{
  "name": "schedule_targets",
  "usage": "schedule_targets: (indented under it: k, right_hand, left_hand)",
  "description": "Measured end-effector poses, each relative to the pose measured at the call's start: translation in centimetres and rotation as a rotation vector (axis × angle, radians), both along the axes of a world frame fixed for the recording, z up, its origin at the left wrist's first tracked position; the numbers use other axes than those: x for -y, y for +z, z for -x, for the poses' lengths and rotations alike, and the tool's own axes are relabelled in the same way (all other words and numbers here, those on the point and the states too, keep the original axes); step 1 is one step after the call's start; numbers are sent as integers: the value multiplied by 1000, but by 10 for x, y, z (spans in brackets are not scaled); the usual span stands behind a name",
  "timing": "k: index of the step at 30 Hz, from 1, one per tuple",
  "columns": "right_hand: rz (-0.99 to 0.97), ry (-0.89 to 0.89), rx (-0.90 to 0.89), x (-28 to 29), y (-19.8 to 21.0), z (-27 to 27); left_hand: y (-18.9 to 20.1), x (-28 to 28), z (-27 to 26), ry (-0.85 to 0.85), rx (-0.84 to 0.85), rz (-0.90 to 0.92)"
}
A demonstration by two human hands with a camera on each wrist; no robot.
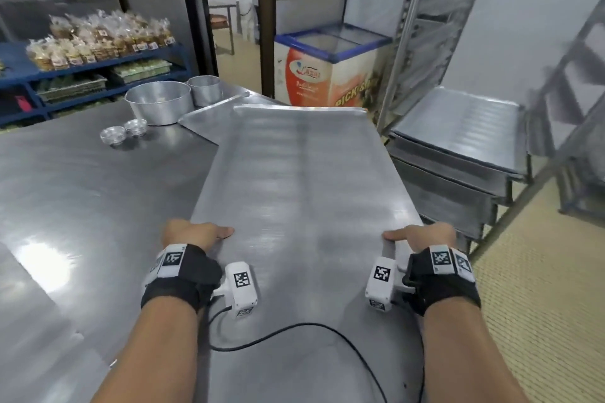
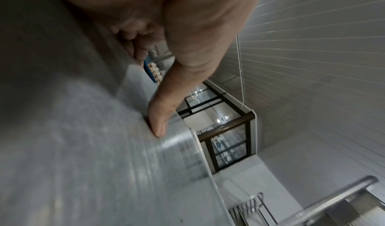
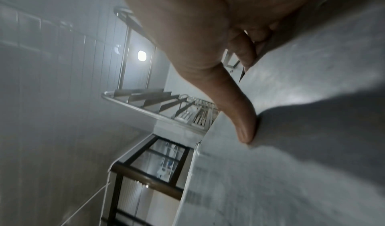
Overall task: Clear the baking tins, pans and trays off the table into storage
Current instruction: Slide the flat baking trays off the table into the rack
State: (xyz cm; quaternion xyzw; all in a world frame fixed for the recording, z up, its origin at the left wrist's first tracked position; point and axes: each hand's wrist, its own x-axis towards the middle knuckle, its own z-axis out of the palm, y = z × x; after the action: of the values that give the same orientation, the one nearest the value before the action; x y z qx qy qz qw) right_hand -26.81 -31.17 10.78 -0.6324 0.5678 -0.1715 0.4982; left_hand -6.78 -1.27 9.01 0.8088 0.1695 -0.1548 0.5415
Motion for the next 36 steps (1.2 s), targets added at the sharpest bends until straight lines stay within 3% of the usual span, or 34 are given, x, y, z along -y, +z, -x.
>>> schedule_targets:
  k: [10,19,28,32,36]
  right_hand:
    - [10,-282,7,42,14,89]
    - [-54,-492,67,68,21,137]
    - [-107,-644,166,98,11,136]
    - [-127,-680,212,145,-22,130]
    - [-141,-653,175,152,7,110]
  left_hand:
    - [23,110,13,-334,70,-26]
    - [18,199,20,-487,85,-15]
    - [1,264,4,-601,76,-69]
    - [-11,293,-13,-614,95,-111]
    - [-11,327,-33,-644,98,-127]
